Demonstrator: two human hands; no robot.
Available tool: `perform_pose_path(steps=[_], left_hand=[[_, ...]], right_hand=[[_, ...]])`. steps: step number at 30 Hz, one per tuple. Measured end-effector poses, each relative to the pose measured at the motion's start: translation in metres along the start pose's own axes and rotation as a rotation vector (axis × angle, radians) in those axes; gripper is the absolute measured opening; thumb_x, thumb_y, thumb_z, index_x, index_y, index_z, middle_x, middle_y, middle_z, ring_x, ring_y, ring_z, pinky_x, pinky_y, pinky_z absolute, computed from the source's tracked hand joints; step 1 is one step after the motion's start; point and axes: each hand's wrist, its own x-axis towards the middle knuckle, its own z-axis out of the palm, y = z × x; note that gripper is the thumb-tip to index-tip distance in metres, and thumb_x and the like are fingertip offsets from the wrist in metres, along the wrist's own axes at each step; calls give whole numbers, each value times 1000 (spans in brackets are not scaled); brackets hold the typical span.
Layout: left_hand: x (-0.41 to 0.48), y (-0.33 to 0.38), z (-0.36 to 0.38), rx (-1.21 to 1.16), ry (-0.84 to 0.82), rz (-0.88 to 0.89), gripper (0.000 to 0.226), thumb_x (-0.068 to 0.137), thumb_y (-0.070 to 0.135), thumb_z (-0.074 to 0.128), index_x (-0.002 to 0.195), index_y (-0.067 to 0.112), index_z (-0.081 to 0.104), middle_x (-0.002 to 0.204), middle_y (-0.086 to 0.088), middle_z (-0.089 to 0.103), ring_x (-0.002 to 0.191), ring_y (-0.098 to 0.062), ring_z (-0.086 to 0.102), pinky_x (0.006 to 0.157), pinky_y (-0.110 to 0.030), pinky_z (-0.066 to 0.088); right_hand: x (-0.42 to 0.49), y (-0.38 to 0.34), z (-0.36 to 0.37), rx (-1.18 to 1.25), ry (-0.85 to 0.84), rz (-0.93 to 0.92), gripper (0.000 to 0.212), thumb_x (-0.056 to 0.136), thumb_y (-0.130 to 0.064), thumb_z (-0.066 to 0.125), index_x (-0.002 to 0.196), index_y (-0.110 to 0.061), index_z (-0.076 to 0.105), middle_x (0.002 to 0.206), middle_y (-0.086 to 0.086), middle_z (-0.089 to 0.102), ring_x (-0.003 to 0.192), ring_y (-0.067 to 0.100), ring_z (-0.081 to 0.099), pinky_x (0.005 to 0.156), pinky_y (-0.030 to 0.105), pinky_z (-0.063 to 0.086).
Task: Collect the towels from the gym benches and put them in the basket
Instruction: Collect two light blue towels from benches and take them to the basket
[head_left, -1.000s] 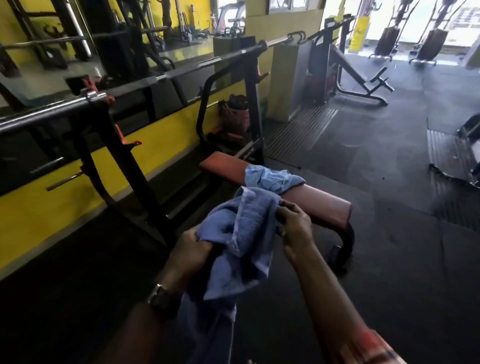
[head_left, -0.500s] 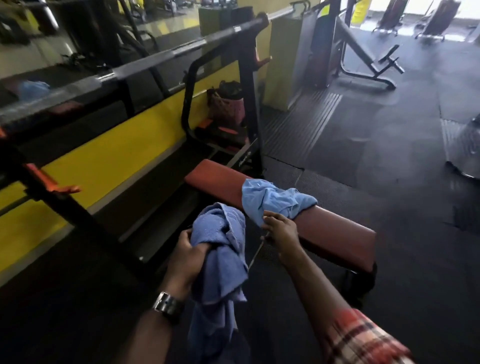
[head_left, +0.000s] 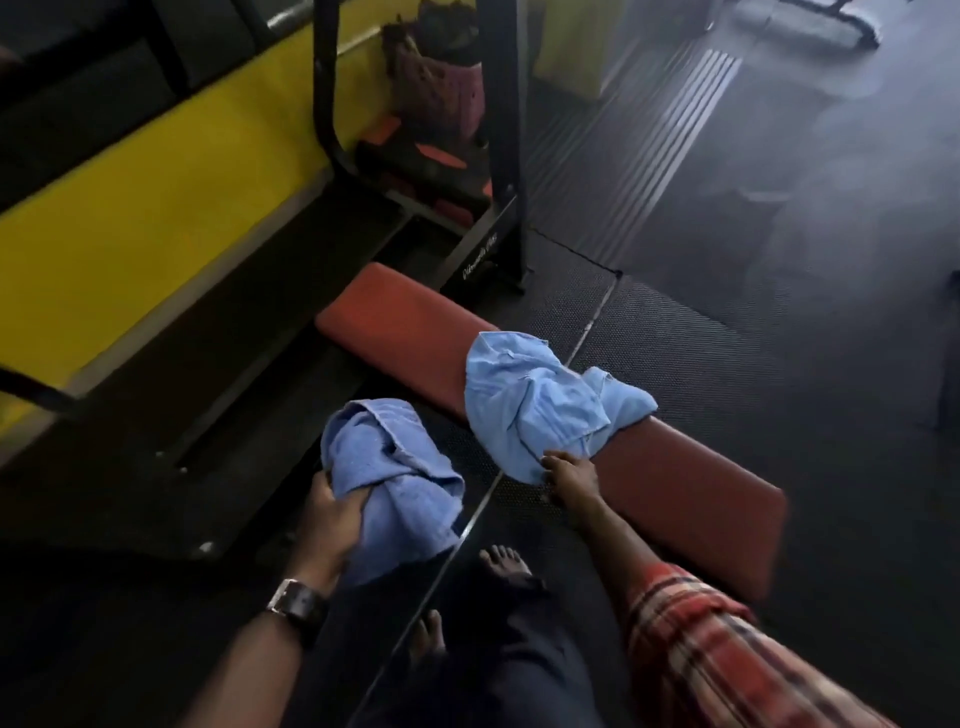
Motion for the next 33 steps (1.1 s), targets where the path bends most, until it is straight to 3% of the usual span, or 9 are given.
perform_pose_path(steps=[2, 6, 11, 15, 18, 23, 27, 31, 33], left_hand=[[13, -4, 6, 7, 51, -44, 36, 85, 40, 66, 116, 24, 58, 96, 2, 68, 83, -13, 63, 69, -30, 45], [21, -8, 18, 24, 139, -130, 33, 89, 34, 64, 118, 20, 55, 96, 2, 65, 93, -24, 63, 76, -35, 47], [20, 3, 40, -16, 218, -226, 32, 91, 27, 63, 120, 19, 55, 98, 1, 66, 91, -22, 63, 69, -30, 45], [15, 20, 50, -75, 258, -258, 47, 90, 34, 62, 133, 19, 48, 113, -7, 64, 97, -27, 62, 79, -36, 45], [-4, 27, 44, -127, 314, -252, 38, 89, 34, 63, 124, 24, 50, 107, -3, 65, 85, -16, 61, 69, -32, 44], [-42, 20, 14, -225, 450, -246, 45, 88, 27, 65, 129, 20, 49, 105, -1, 63, 80, -13, 58, 66, -31, 43], [-84, 2, -17, -306, 568, -204, 47, 86, 19, 68, 129, 15, 51, 116, -6, 63, 90, -17, 61, 65, -28, 43], [-137, -16, -56, -406, 717, -159, 60, 86, 12, 66, 140, 19, 40, 123, -3, 54, 105, -20, 54, 87, -35, 43], [-179, -33, -78, -467, 801, -92, 60, 87, 9, 65, 139, 25, 40, 121, 4, 54, 103, -13, 56, 85, -29, 44]], right_hand=[[28, 0, 3, -17, -42, 56, 31, 87, -9, 61, 118, -4, 66, 97, 13, 64, 72, 23, 59, 49, 31, 50], [74, -7, 3, 88, -75, 159, 45, 88, -7, 60, 132, -17, 56, 117, 13, 58, 98, 27, 55, 80, 40, 50], [99, -32, 0, 56, -92, 295, 29, 84, -20, 69, 111, -11, 62, 98, 13, 58, 89, 34, 60, 70, 40, 49], [89, -51, 7, 65, -161, 101, 27, 83, -17, 72, 105, -3, 69, 96, 15, 64, 81, 30, 60, 63, 34, 49], [68, -77, 20, -1, -144, -101, 5, 78, -18, 75, 82, -15, 75, 83, 9, 72, 76, 27, 64, 72, 39, 54], [6, -118, 54, -65, -171, -310, 22, 73, -20, 67, 56, -16, 53, 61, -2, 53, 67, 17, 50, 72, 38, 45], [-61, -124, 80, -182, -408, -440, 20, 73, -10, 61, 59, 2, 54, 58, 6, 52, 59, 15, 46, 60, 27, 40], [-138, -125, 113, -241, -656, -503, 9, 66, 7, 56, 59, 3, 55, 61, 10, 45, 59, 13, 41, 56, 30, 34], [-187, -118, 128, -266, -756, -519, 6, 64, 5, 56, 62, 11, 56, 64, 11, 47, 62, 17, 42, 58, 32, 34]])
